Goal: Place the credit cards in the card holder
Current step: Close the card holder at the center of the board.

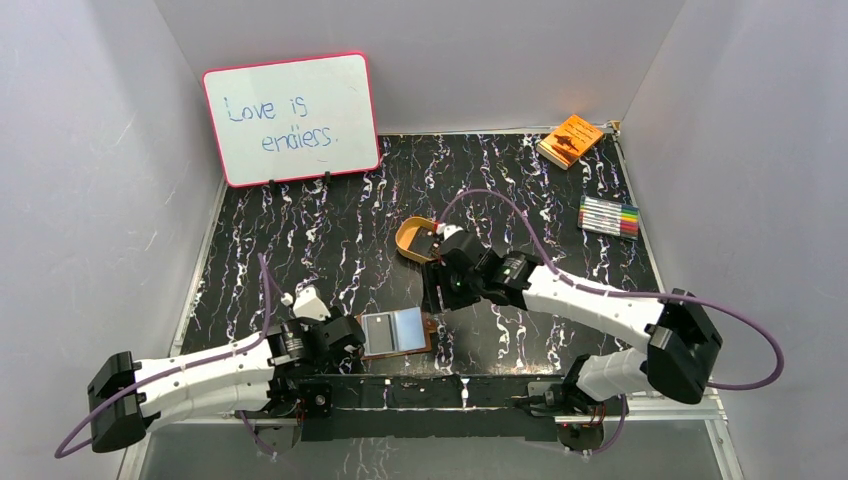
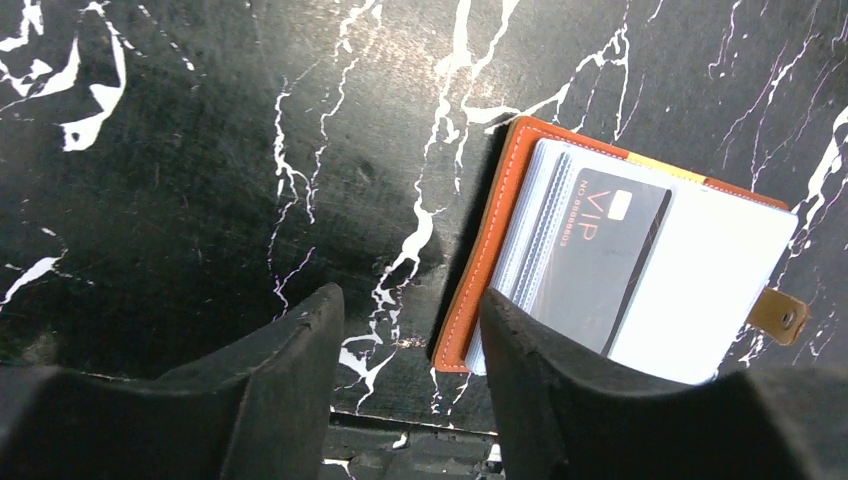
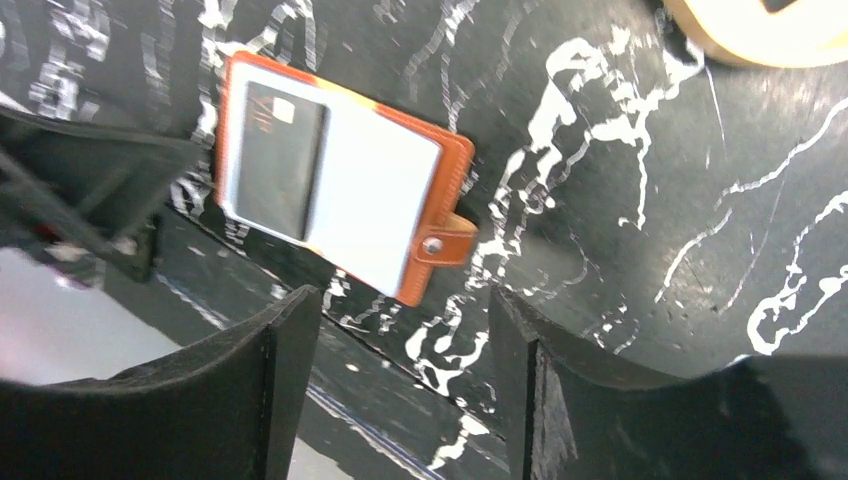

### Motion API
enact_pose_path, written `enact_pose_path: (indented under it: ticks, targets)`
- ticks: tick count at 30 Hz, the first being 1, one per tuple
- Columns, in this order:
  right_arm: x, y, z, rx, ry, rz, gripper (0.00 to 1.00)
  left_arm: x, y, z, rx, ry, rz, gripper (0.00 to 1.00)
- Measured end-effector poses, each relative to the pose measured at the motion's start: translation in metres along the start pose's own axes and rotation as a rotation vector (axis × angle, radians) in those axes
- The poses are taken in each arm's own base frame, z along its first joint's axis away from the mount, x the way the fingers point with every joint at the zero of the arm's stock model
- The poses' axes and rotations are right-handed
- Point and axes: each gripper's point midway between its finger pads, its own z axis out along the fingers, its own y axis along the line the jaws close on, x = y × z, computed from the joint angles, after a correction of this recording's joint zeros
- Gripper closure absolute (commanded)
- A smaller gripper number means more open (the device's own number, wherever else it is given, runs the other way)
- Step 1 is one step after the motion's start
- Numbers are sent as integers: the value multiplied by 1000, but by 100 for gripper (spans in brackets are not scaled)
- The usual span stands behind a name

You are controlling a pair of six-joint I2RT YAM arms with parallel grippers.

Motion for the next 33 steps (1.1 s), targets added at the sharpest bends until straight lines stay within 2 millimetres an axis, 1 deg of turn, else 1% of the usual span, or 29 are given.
enact_pose_path:
  ticks: [1, 2, 5, 7, 12, 15, 19, 21, 22, 24, 29, 30, 31, 33]
  targets:
    - [6, -4, 3, 10, 14, -5, 20, -1, 1, -1, -1, -4, -4, 46]
    - [13, -10, 8, 23, 35, -8, 18, -2, 2, -2, -1, -6, -9, 46]
    - [39, -26, 20, 62, 105, -12, 15, -4, 4, -4, 1, -10, -24, 44]
    - [47, -30, 27, 81, 137, -17, 15, -5, 6, -5, -1, -11, -36, 43]
    - [52, -33, 48, 124, 175, -38, 16, -6, 13, -6, -25, -13, -43, 41]
    - [52, -35, 59, 155, 191, -48, 19, -6, 16, -6, -36, -14, -41, 41]
    - [54, -39, 67, 179, 205, -54, 24, -6, 17, -6, -41, -14, -41, 41]
    - [55, -39, 69, 183, 209, -56, 31, -6, 17, -6, -40, -13, -42, 41]
    - [55, -39, 69, 185, 209, -57, 37, -6, 17, -6, -40, -13, -42, 42]
    - [55, -39, 69, 188, 206, -56, 53, -6, 17, -6, -37, -13, -43, 42]
    - [53, -41, 70, 205, 193, -47, 87, -4, 12, -5, -19, -5, -49, 43]
    - [53, -42, 70, 208, 191, -49, 95, -3, 11, -5, -15, -3, -48, 43]
    - [52, -43, 70, 215, 185, -46, 100, -2, 10, -4, -10, 1, -47, 43]
    - [49, -43, 68, 219, 171, -43, 100, 1, 10, -1, -5, 10, -42, 44]
